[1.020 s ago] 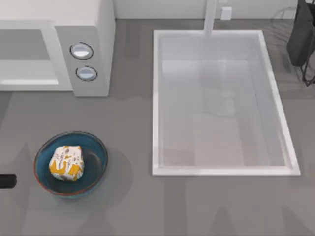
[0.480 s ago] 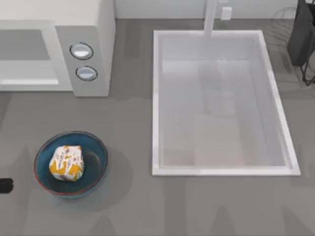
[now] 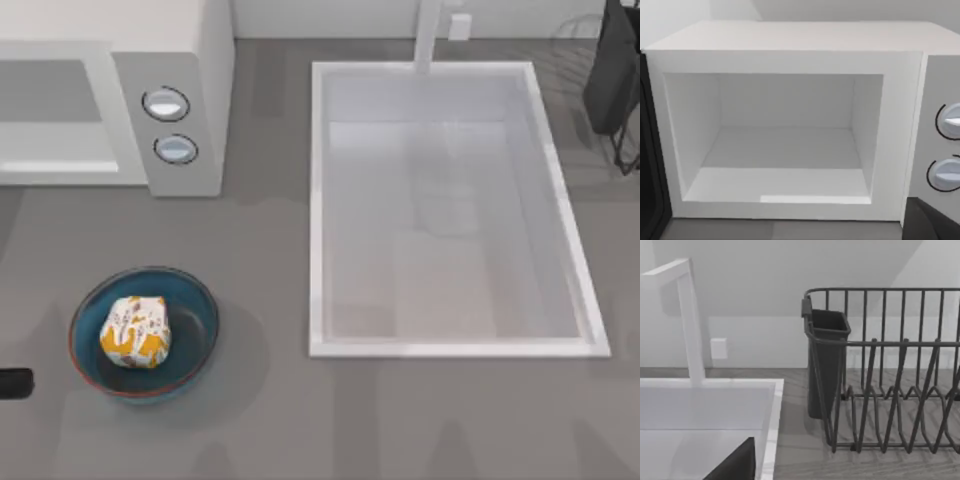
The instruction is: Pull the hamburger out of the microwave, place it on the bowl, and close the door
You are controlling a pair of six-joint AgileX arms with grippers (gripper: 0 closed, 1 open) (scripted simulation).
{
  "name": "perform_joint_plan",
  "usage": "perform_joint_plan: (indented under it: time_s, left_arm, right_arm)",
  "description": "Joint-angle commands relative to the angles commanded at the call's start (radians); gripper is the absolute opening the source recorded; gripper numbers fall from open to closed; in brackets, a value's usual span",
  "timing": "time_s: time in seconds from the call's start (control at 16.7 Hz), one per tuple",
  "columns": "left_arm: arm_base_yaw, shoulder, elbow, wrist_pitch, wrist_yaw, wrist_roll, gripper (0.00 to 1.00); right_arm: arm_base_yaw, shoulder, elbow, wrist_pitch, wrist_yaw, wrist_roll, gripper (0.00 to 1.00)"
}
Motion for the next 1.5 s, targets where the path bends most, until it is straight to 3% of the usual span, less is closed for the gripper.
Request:
perform_joint_plan:
  time_s: [0.12, 0.42, 0.54, 0.84, 0.96, 1.5]
  left_arm:
    - [-0.027, -0.015, -0.007, -0.008, -0.027, 0.000, 0.00]
    - [-0.008, -0.016, -0.003, -0.010, -0.008, -0.001, 0.00]
    - [0.050, -0.020, -0.005, -0.013, 0.050, -0.001, 0.00]
    - [0.319, -0.002, -0.018, 0.019, 0.318, 0.000, 0.00]
    - [0.389, 0.014, -0.025, 0.042, 0.389, 0.000, 0.00]
    - [0.440, 0.051, 0.003, 0.043, 0.423, 0.025, 0.00]
  right_arm:
    - [0.000, 0.000, 0.000, 0.000, 0.000, 0.000, 1.00]
    - [0.000, 0.000, 0.000, 0.000, 0.000, 0.000, 1.00]
    - [0.000, 0.000, 0.000, 0.000, 0.000, 0.000, 1.00]
    - [0.000, 0.000, 0.000, 0.000, 0.000, 0.000, 1.00]
    - [0.000, 0.000, 0.000, 0.000, 0.000, 0.000, 1.00]
    - [0.000, 0.000, 0.000, 0.000, 0.000, 0.000, 1.00]
